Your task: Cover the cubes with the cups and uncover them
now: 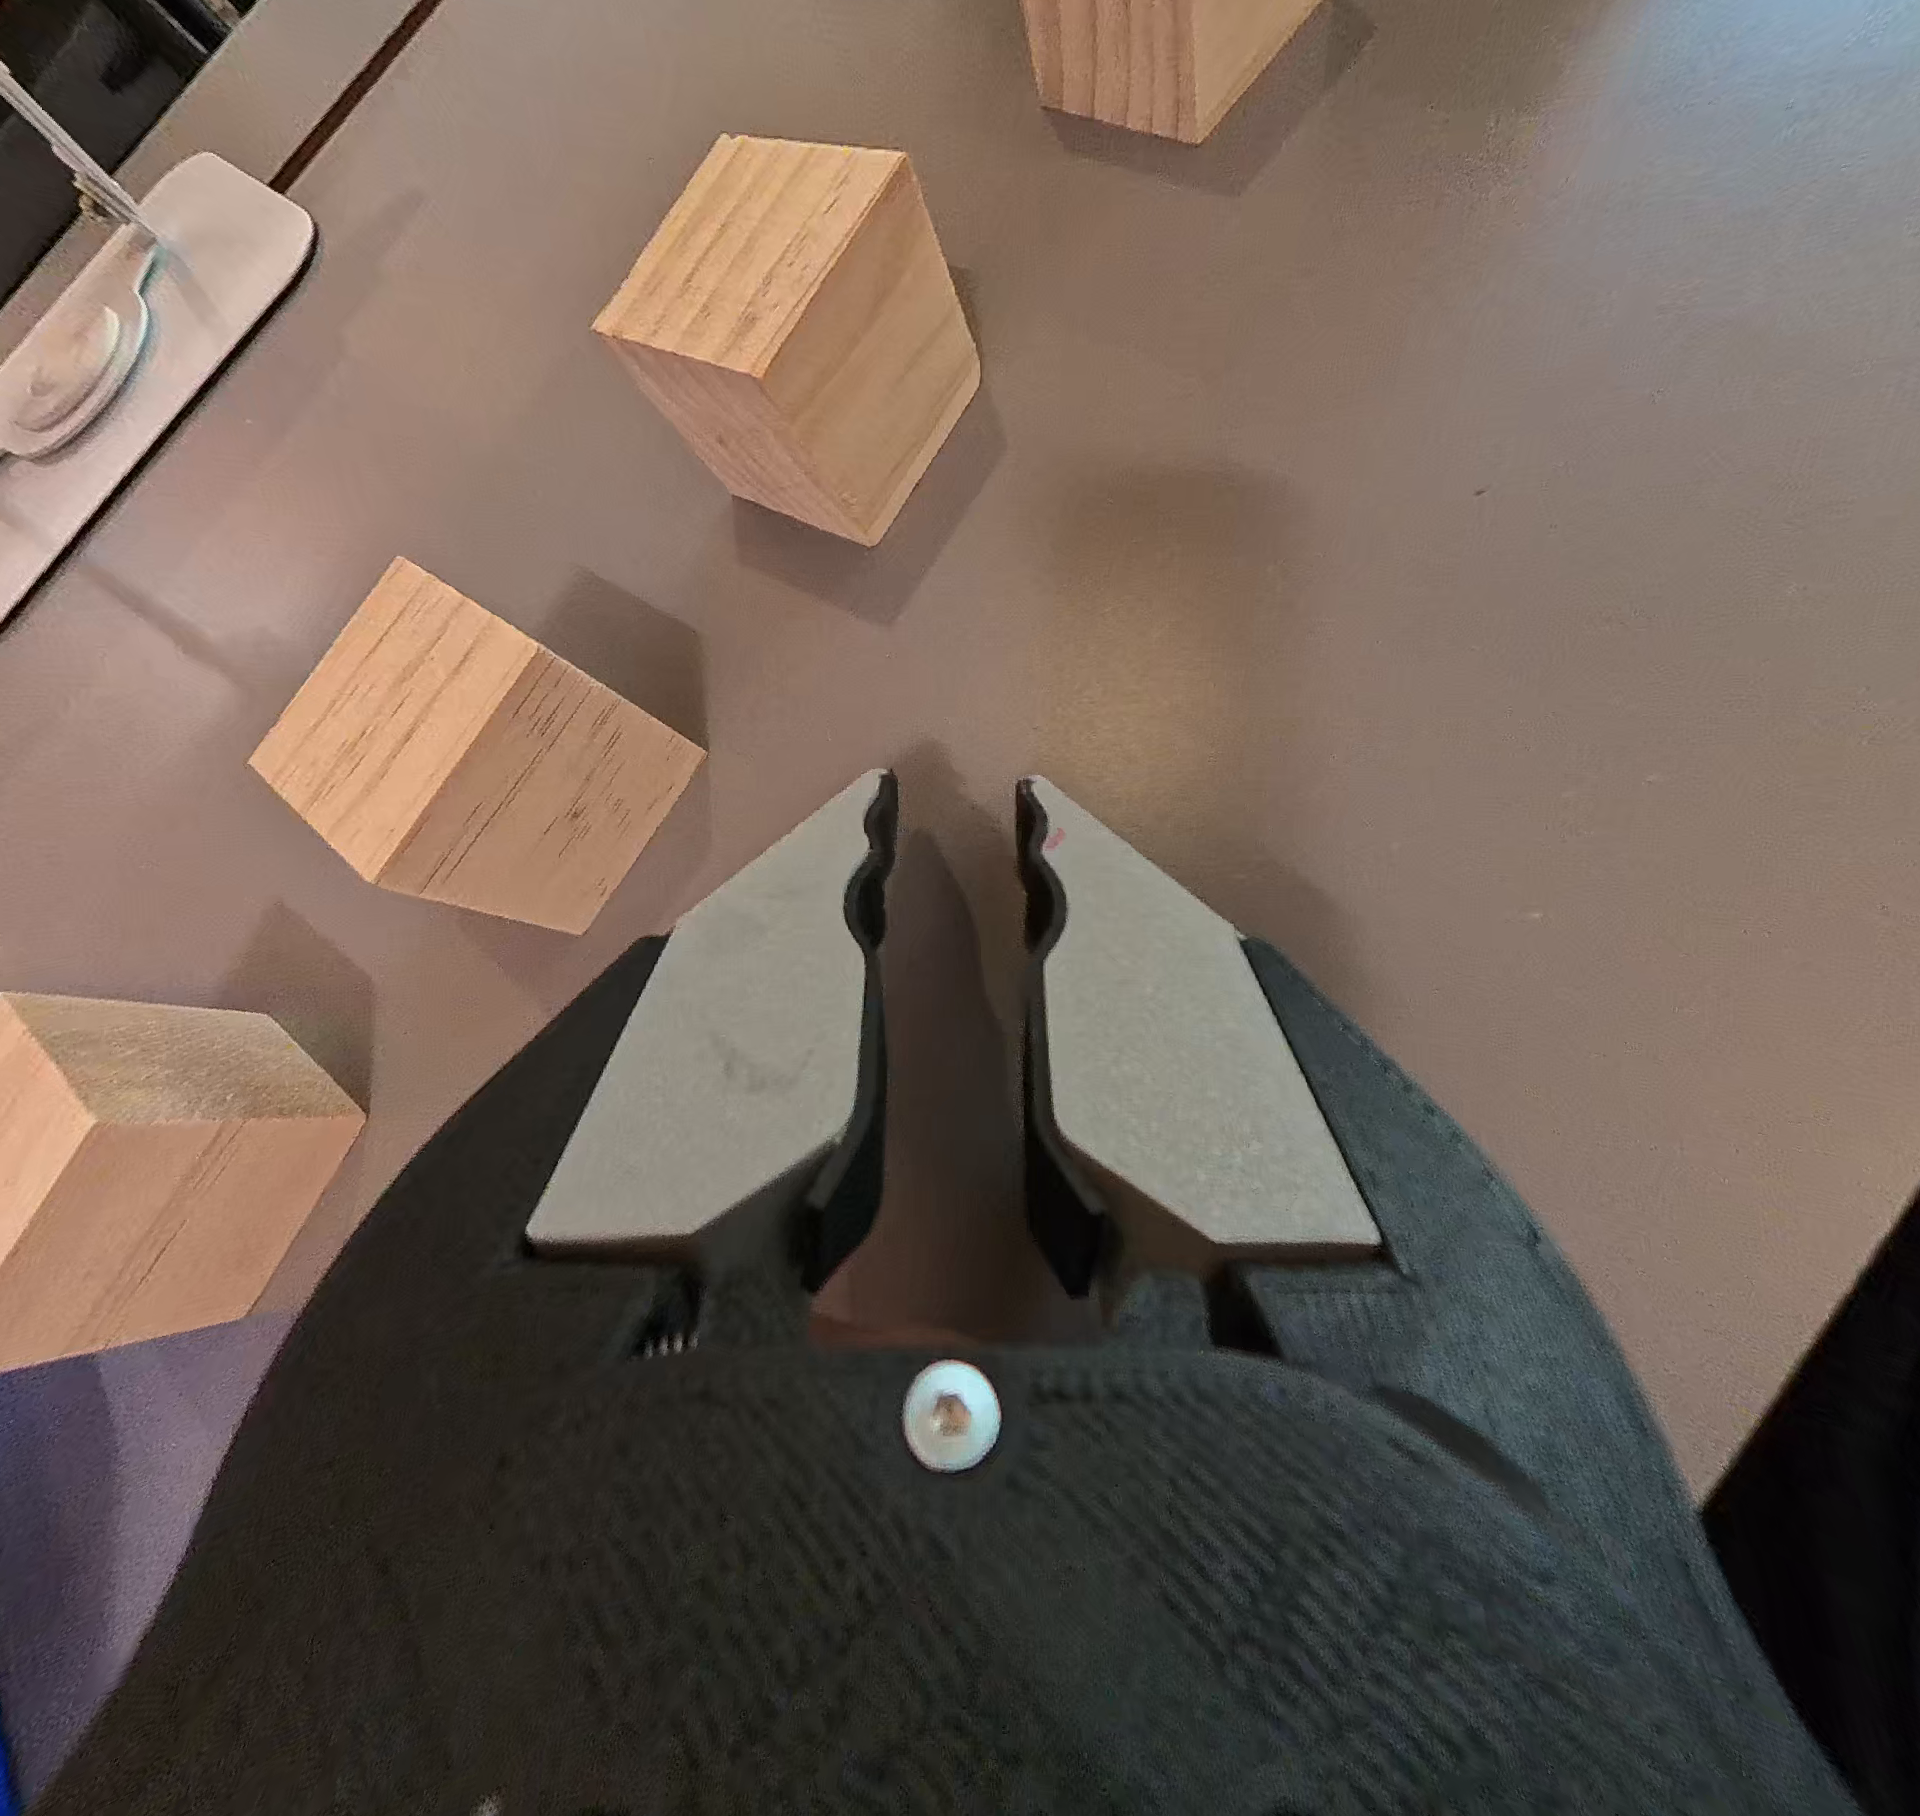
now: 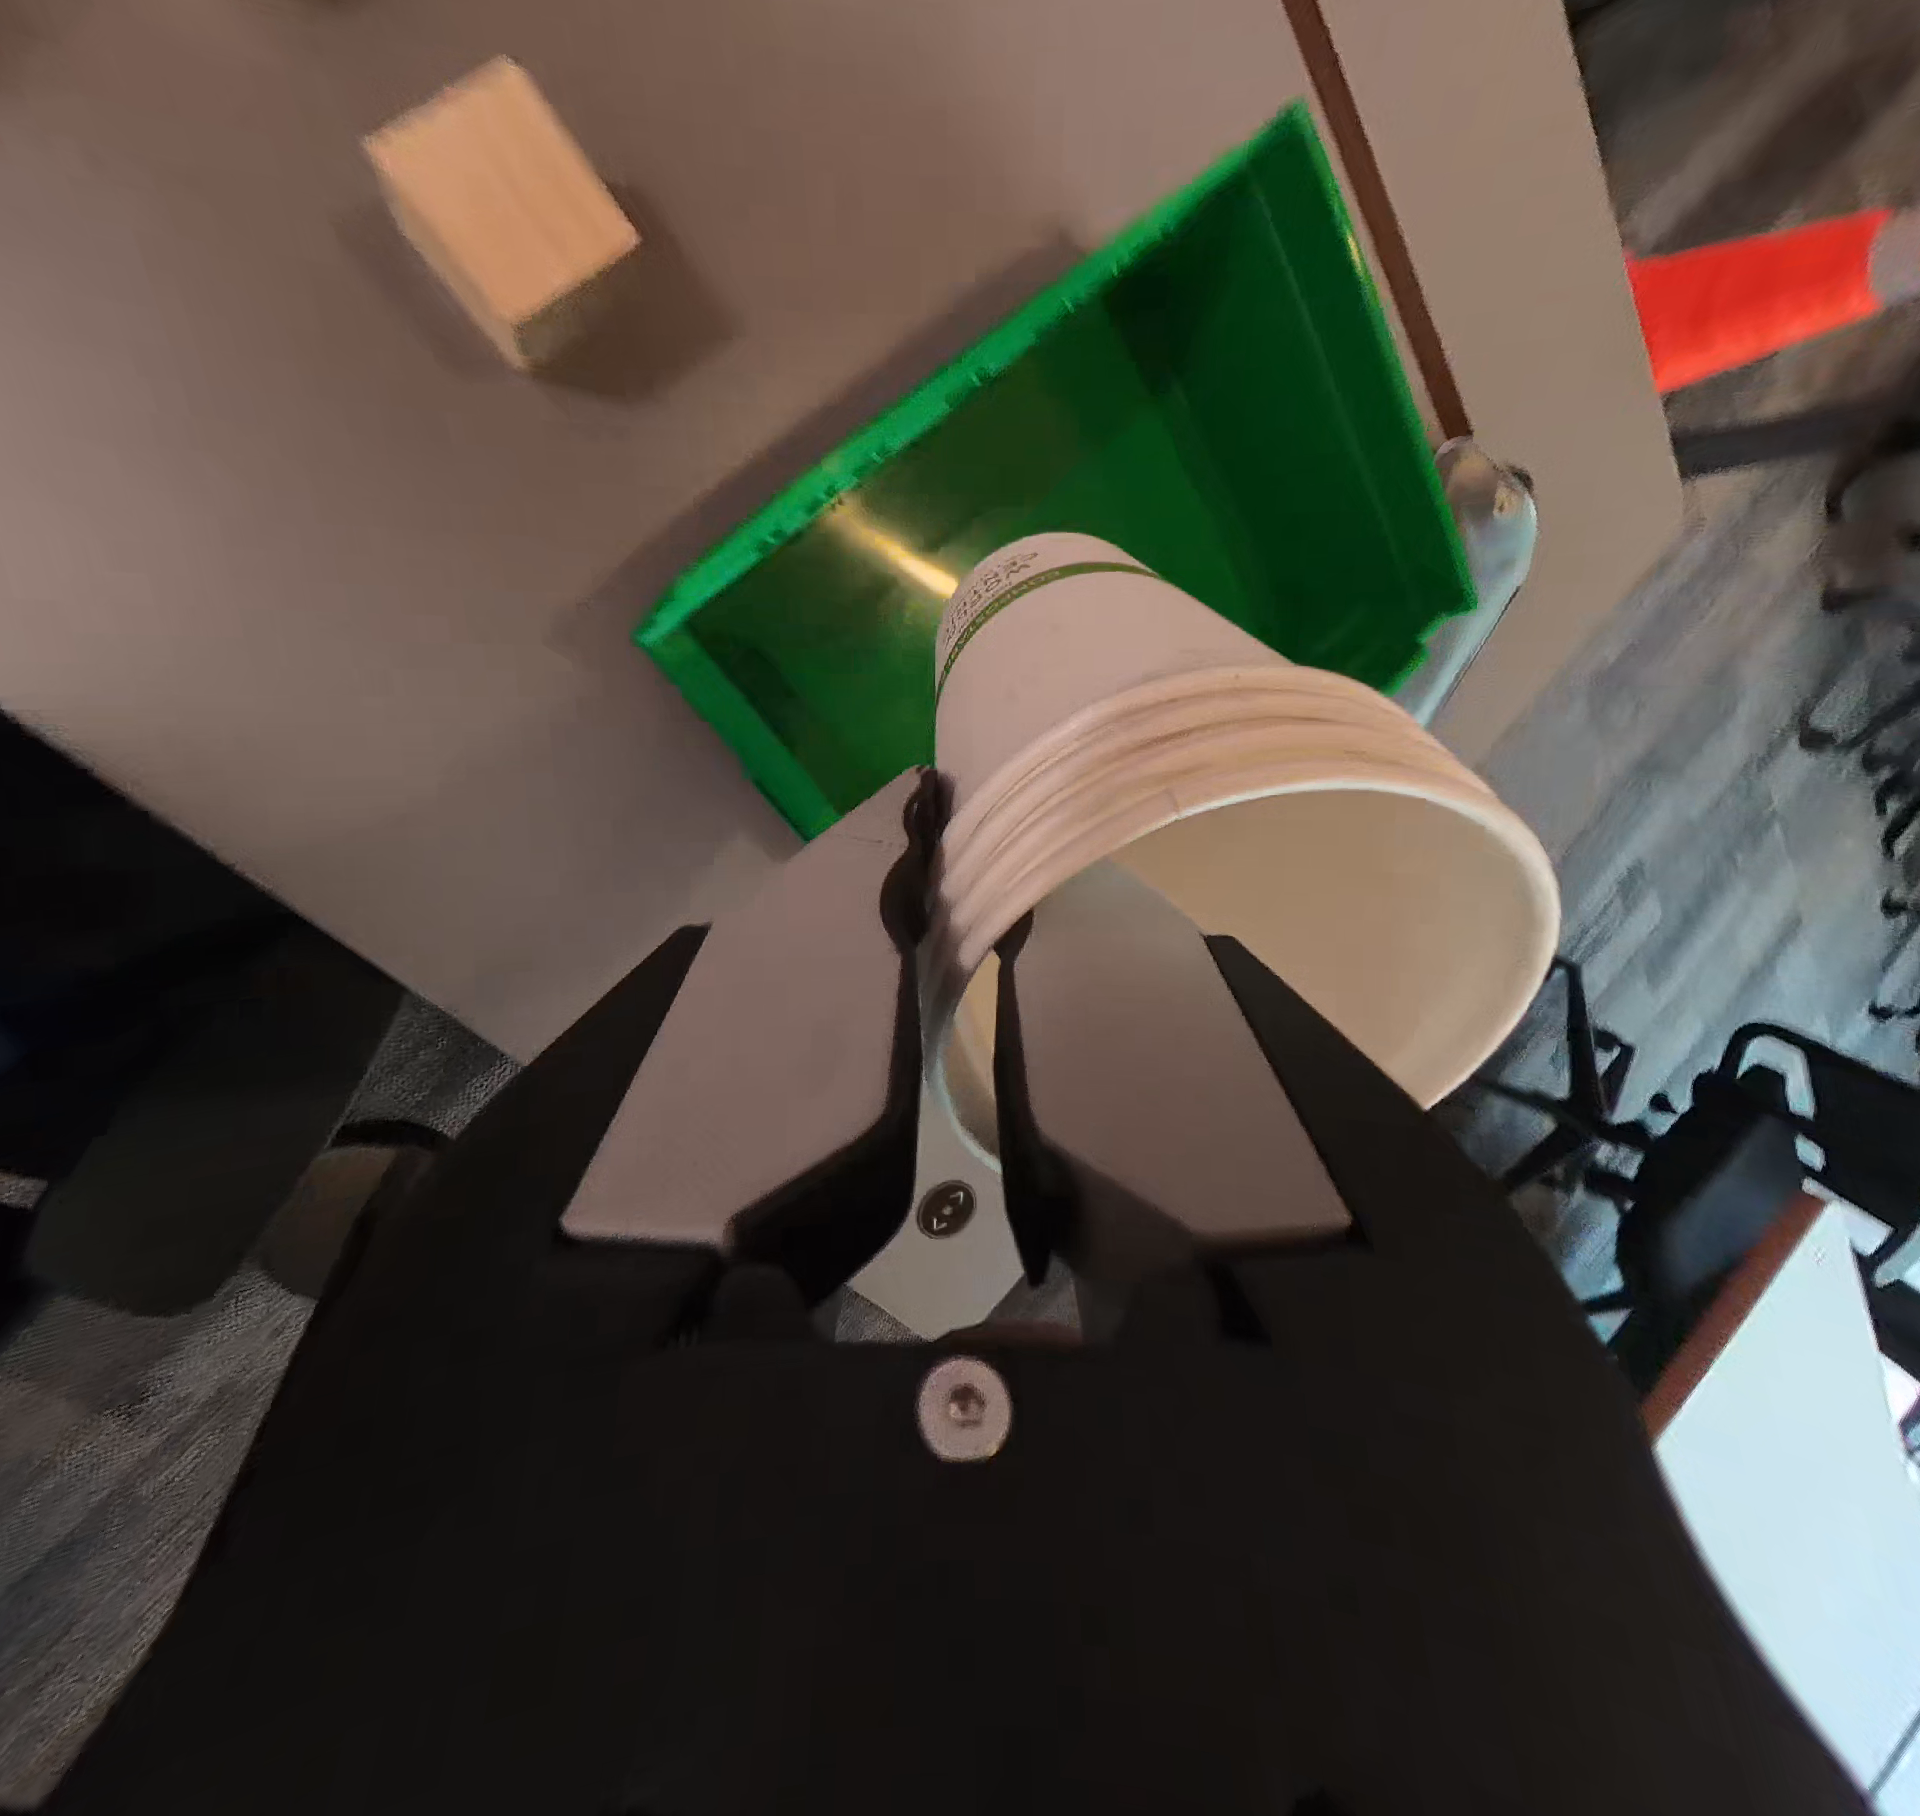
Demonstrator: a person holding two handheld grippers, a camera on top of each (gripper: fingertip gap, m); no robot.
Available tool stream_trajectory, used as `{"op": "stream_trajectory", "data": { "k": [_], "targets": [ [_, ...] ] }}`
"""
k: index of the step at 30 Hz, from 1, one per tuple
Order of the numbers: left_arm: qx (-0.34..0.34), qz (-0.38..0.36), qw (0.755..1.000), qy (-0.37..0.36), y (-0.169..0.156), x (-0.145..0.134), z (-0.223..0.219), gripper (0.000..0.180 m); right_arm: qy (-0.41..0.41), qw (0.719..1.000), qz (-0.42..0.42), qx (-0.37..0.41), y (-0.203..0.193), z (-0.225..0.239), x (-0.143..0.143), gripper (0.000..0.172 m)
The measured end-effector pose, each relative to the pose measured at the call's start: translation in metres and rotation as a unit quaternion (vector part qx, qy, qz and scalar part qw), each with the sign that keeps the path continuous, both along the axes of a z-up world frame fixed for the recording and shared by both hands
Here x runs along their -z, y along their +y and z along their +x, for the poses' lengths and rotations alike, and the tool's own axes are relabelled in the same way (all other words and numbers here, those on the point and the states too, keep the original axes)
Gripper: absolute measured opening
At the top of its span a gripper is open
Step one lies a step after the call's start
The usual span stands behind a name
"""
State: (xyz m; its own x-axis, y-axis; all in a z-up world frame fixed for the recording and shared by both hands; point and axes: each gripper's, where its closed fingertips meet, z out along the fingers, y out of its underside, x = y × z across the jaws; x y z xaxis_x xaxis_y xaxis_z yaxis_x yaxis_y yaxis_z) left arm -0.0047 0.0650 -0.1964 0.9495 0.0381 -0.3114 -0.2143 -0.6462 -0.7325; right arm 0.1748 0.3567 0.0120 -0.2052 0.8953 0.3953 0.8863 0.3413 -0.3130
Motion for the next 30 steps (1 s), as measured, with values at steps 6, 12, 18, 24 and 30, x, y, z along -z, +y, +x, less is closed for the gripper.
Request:
{"op": "stream_trajectory", "data": {
  "k": [6, 12, 18, 24, 30],
  "targets": [
    [-0.002, 0.003, 1.0, -0.008, 0.0, -0.001, 0.0, 0.02, -0.082, 0.995, 0.007, 0.06, 0.088, -0.036, 0.073, 0.004],
    [0.004, -0.01, 1.0, -0.01, 0.0, 0.003, 0.001, 0.019, -0.127, 0.987, 0.018, 0.101, 0.144, -0.089, 0.121, 0.011],
    [0.004, -0.004, 1.0, -0.021, 0.0, 0.002, 0.002, 0.021, -0.075, 0.987, 0.04, 0.133, 0.144, -0.1, 0.108, 0.035],
    [0.003, -0.01, 1.0, 0.001, 0.0, 0.003, 0.001, 0.021, 0.122, 0.989, 0.001, 0.085, 0.069, -0.106, 0.048, 0.046],
    [0.002, -0.01, 1.0, -0.002, 0.0, 0.003, 0.001, 0.021, 0.218, 0.945, -0.208, -0.129, -0.112, -0.111, 0.057, 0.058]
  ]
}}
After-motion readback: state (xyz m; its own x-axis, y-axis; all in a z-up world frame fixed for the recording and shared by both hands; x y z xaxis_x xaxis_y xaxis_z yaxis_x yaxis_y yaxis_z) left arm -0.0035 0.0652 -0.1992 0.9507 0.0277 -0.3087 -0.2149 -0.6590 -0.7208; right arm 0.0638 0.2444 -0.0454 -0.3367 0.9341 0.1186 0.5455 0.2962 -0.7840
